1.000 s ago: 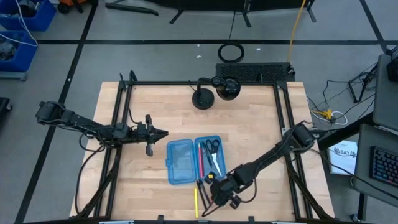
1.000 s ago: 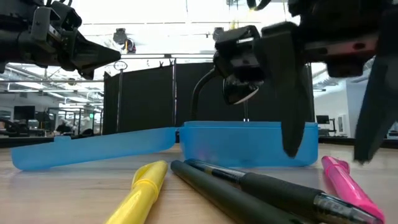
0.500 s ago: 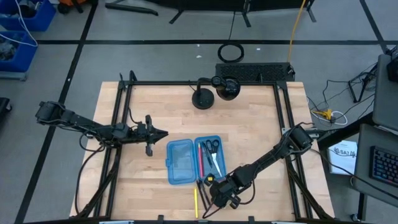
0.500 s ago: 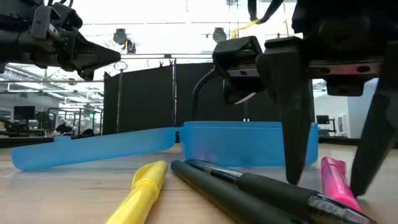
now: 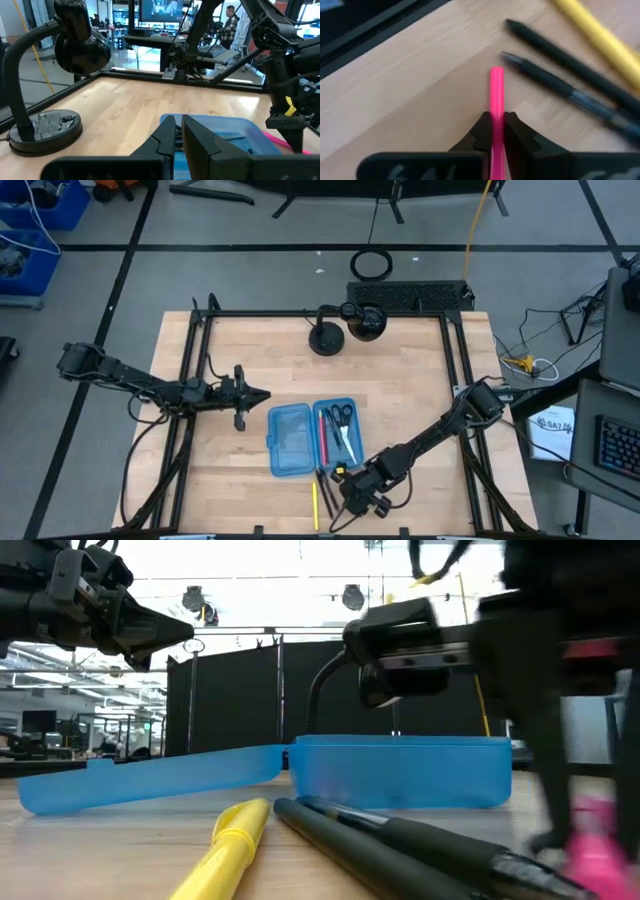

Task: Pick & place school supplies into a supply box
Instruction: Put the pink pen into the blue supply box, then put the yellow pen into the blue supply box

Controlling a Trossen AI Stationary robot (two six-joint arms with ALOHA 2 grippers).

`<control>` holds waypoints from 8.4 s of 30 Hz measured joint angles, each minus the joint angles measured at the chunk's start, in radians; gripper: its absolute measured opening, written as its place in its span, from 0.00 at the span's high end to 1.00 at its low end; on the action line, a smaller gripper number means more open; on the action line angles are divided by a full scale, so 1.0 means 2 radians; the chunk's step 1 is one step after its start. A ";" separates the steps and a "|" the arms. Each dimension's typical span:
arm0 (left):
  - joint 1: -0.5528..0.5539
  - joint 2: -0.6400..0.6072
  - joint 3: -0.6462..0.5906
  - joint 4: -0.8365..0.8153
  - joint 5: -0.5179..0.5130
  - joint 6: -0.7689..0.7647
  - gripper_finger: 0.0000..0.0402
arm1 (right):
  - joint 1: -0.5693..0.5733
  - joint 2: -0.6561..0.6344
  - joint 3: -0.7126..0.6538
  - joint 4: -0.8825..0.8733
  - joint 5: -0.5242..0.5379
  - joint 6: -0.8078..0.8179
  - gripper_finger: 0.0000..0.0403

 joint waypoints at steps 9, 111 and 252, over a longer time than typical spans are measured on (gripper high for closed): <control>0.000 0.000 0.000 -0.001 0.000 -0.005 0.91 | 0.017 -0.098 0.004 -0.052 0.000 -0.028 0.96; 0.000 0.000 0.000 -0.028 -0.001 0.055 0.91 | -0.192 -0.119 -0.066 -0.020 -0.025 -0.582 0.86; -0.187 0.748 0.924 -0.862 0.191 -0.955 0.46 | -0.156 -0.621 -0.535 0.431 0.055 0.106 1.00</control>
